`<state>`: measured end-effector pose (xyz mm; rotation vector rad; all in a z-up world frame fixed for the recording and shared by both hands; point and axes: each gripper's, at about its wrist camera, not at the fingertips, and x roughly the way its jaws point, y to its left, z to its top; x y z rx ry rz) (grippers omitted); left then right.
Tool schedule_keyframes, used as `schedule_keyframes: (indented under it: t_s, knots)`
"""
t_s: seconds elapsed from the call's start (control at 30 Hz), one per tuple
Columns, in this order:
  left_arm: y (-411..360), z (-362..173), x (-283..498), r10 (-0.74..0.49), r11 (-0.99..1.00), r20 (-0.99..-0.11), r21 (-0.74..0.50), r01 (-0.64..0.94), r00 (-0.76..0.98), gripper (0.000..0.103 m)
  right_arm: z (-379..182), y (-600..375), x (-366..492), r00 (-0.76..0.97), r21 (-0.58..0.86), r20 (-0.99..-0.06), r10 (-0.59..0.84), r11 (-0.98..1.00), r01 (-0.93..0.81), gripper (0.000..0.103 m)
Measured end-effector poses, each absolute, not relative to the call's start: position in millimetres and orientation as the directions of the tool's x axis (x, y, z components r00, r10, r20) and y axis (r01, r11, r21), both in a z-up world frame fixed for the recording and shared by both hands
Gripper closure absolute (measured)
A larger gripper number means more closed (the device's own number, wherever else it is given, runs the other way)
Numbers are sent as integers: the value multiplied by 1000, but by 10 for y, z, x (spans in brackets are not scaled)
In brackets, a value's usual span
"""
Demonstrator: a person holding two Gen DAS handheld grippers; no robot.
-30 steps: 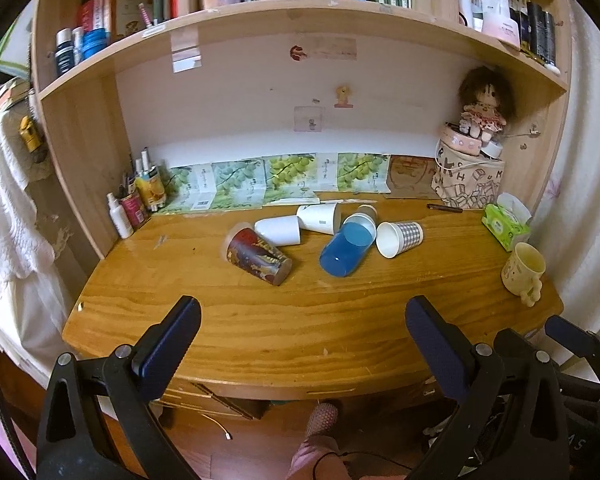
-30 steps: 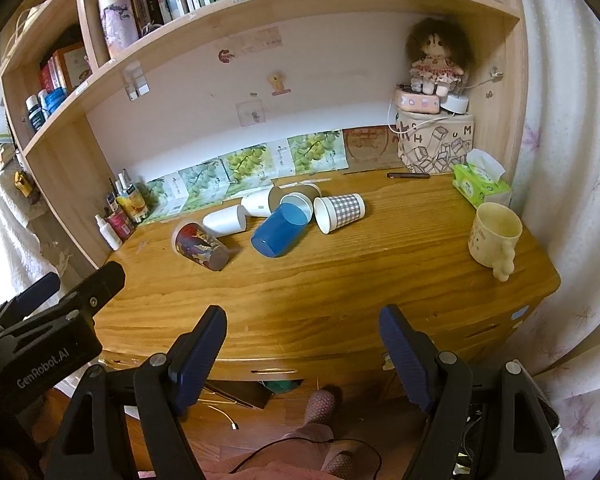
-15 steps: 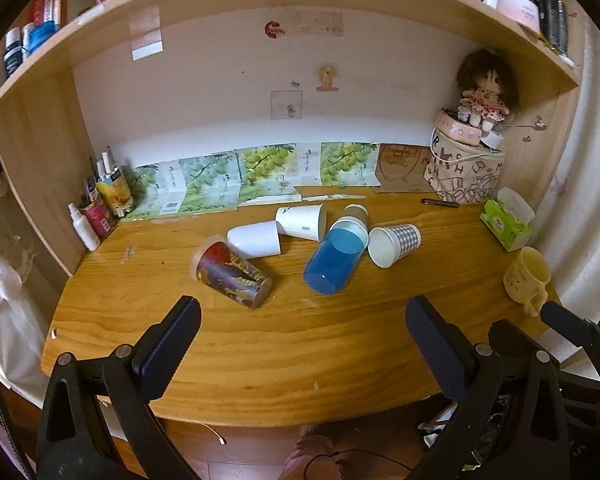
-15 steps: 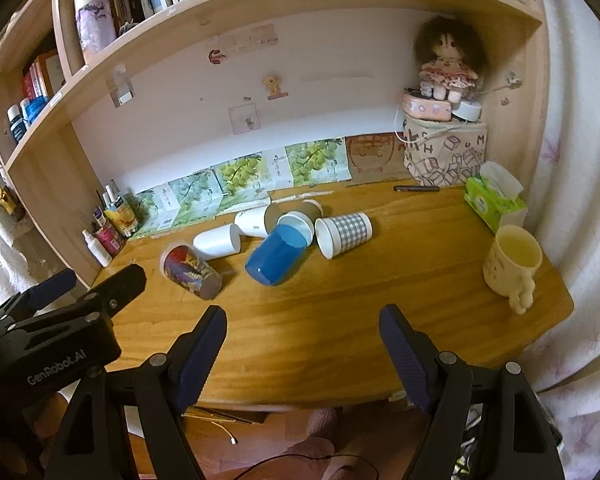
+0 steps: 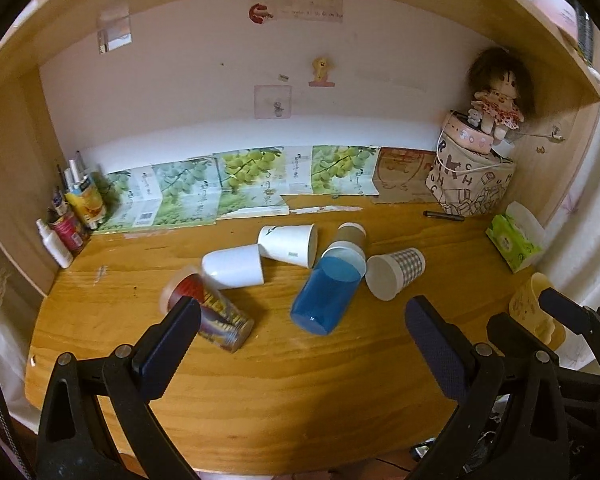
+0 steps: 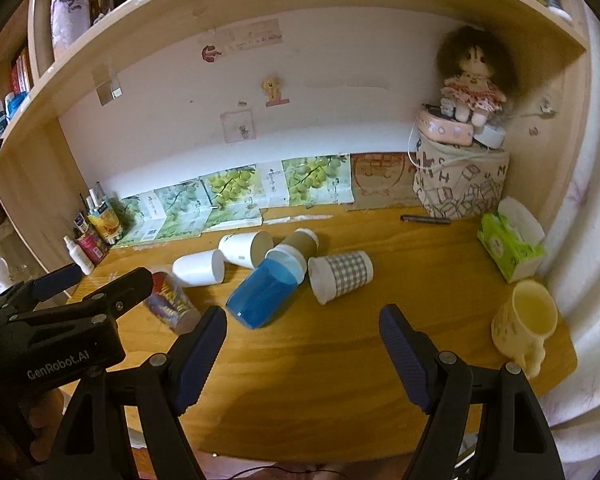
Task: Flip cup upright
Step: 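Move the right tool toward the brown-sleeved paper cup lying on its side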
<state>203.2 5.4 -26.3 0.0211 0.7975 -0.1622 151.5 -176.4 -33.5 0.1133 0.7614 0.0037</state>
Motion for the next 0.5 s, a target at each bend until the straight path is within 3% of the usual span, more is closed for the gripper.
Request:
schedule_keyframes:
  t_s: [0.5]
  knots:
    - [57, -364, 2580, -160, 985, -737, -82, 149, 656, 1, -268, -1707, 2153, 734, -102, -679, -10, 992, -80, 24]
